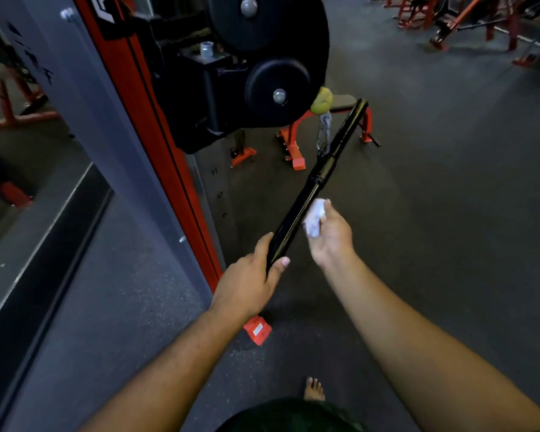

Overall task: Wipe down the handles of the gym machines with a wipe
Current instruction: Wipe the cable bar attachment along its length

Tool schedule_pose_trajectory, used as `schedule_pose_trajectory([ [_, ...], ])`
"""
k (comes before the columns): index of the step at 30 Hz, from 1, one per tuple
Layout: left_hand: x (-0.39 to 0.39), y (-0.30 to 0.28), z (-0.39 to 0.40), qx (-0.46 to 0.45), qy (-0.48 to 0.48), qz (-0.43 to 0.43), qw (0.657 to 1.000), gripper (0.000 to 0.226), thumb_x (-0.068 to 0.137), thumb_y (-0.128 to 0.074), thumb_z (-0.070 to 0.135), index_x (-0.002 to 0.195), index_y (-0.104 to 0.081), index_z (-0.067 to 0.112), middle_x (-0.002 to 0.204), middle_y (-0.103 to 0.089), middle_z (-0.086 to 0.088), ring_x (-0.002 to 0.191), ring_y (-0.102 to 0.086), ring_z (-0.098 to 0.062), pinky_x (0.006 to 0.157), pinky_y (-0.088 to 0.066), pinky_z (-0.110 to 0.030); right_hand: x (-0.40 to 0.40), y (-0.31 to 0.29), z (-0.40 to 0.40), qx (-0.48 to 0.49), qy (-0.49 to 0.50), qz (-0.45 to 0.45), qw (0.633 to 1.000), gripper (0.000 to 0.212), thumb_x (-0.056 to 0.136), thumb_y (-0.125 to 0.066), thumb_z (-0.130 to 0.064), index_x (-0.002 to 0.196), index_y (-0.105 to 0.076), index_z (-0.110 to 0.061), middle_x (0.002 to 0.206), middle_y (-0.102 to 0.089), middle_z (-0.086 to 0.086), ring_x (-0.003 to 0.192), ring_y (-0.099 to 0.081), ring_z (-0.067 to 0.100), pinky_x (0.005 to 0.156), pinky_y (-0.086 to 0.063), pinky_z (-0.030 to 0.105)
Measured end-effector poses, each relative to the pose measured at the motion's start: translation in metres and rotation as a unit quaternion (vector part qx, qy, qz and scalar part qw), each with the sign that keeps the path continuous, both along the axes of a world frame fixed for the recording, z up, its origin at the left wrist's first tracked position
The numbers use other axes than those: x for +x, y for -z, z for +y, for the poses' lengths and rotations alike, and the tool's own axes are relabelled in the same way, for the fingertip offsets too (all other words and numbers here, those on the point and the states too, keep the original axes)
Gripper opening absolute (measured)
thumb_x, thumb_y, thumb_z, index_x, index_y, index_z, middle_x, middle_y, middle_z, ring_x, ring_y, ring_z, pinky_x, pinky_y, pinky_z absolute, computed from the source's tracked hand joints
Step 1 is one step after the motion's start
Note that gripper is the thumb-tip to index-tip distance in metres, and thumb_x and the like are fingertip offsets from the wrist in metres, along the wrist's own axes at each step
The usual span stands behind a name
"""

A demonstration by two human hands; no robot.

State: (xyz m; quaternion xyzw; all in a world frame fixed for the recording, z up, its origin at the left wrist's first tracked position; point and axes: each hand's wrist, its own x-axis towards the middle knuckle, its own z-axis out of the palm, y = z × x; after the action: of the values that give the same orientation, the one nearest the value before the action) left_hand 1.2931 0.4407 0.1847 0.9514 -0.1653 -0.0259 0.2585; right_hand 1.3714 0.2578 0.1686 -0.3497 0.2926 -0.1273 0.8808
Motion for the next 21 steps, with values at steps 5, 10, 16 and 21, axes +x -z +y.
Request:
schedule_pose_trajectory([
  [5,0.002,-0.001,-0.01,0.043,-0.014,-0.03,0.999,0.063,0.105,-0.027,0.06,0.158,-0.016,0.027,0.105,-0.07,-0.004,0.088,-0.07,-0.027,0.064,-0.051,-0.037,-0.017,-0.007,0.032,0.038,-0.064,-0.015,0.997,0.027,0.107,-0.047,-0.013,0.123,-0.066,-0.003,0.117,-0.071,0.022,0.099,-0.069,0.031,0.093,-0.056,0.041],
  [10,0.015,-0.001,-0.007,0.049,-0.037,-0.024,0.998,0.059,0.107,-0.025,0.058,0.157,-0.019,0.027,0.112,-0.07,-0.01,0.095,-0.07,-0.031,0.069,-0.051,-0.039,-0.075,0.011,0.054,0.036,-0.15,-0.027,0.988,0.028,0.103,-0.049,-0.002,0.127,-0.062,0.005,0.1,-0.073,0.016,0.078,-0.071,0.017,0.068,-0.059,0.026],
  [16,0.02,0.002,-0.01,0.009,-0.022,0.014,1.0,0.063,0.106,-0.028,0.06,0.158,-0.02,0.027,0.117,-0.07,-0.011,0.102,-0.069,-0.033,0.08,-0.055,-0.044,0.016,-0.001,0.002,-0.027,0.028,0.032,0.999,0.028,0.105,-0.049,-0.004,0.13,-0.062,-0.001,0.103,-0.072,0.015,0.083,-0.07,0.022,0.082,-0.06,0.034],
  [21,0.02,0.005,-0.018,-0.001,-0.022,0.025,0.999,0.062,0.106,-0.029,0.059,0.158,-0.018,0.027,0.113,-0.071,-0.007,0.095,-0.07,-0.028,0.069,-0.049,-0.036,0.021,-0.016,0.016,-0.031,-0.013,-0.017,0.999,0.037,0.102,-0.043,0.002,0.133,-0.062,-0.002,0.057,-0.053,0.001,0.047,-0.039,0.012,0.06,-0.044,0.027],
])
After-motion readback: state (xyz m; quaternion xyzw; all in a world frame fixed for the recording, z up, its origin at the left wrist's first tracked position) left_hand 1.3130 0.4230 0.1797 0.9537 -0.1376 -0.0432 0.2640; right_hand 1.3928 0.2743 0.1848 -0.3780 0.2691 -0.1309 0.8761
